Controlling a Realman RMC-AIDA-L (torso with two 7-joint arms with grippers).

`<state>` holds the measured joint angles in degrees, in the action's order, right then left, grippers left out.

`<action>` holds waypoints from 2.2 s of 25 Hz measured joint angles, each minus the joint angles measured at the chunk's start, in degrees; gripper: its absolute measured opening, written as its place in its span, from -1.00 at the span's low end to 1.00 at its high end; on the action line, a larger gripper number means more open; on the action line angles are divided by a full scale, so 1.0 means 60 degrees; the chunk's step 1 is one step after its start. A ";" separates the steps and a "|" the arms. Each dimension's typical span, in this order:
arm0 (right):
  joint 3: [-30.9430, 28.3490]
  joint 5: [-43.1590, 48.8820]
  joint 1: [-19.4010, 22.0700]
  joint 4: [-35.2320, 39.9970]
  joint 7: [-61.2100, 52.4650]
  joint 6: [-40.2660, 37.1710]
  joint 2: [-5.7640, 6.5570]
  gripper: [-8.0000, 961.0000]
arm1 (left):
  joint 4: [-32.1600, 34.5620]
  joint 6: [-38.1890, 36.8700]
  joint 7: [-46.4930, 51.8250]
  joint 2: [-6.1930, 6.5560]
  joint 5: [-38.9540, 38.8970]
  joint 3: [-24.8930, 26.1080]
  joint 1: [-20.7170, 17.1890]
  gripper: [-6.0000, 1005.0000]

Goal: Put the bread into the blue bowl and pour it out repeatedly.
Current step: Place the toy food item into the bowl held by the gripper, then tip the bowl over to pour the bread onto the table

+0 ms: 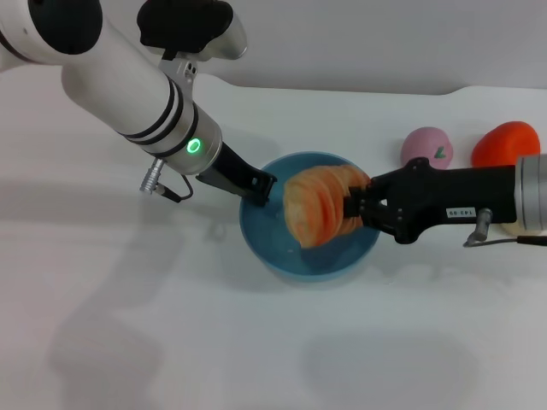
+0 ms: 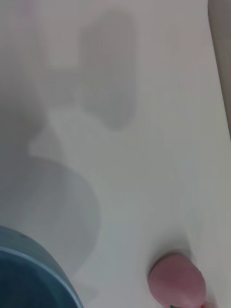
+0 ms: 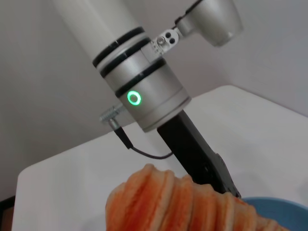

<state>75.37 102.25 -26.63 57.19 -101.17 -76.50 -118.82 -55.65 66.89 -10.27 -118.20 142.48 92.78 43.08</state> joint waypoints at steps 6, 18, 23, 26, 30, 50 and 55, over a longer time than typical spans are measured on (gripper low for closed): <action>0.0080 0.0009 -0.0035 -0.0199 0.0091 0.0524 0.0004 -0.79 | -0.0021 0.0230 -0.0031 -0.0005 -0.0320 -0.0116 0.0042 -0.97; 0.0172 -0.0013 -0.0110 -0.0056 0.0091 0.0377 0.0008 -0.20 | -0.0012 0.0178 -0.0044 0.0025 -0.0536 -0.0172 0.0042 -0.96; -0.0989 -0.0521 0.0245 0.0273 0.0016 0.0370 0.0014 -0.06 | 0.0045 -0.0364 -0.0056 0.0028 -0.0471 -0.0230 0.0050 -0.97; -0.2017 -0.1374 0.0565 0.0154 0.0005 0.0359 0.0040 -0.08 | 0.0065 -0.1180 -0.0059 0.0008 -0.0504 -0.0424 0.0000 -0.97; -0.3321 -0.1549 0.0986 0.0039 -0.0012 0.0254 0.0056 -0.08 | 0.0080 -0.2280 -0.0061 -0.0009 -0.0527 -0.1296 -0.0012 -0.97; -0.7312 0.2690 0.1537 -0.0934 -0.1317 -0.2052 0.0507 -0.08 | 0.2368 -1.0509 -0.0006 -0.0111 -0.0482 -0.5091 -0.0064 -0.97; -0.7723 0.3025 0.1578 -0.1090 -0.1318 -0.2042 0.0527 -0.08 | 0.3480 -1.2822 -0.0005 -0.0146 -0.0507 -0.6138 -0.0070 -0.97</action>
<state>29.03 120.40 -17.17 50.65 -109.08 -88.76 -115.65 -34.77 -10.04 -10.30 -119.07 139.44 55.96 42.66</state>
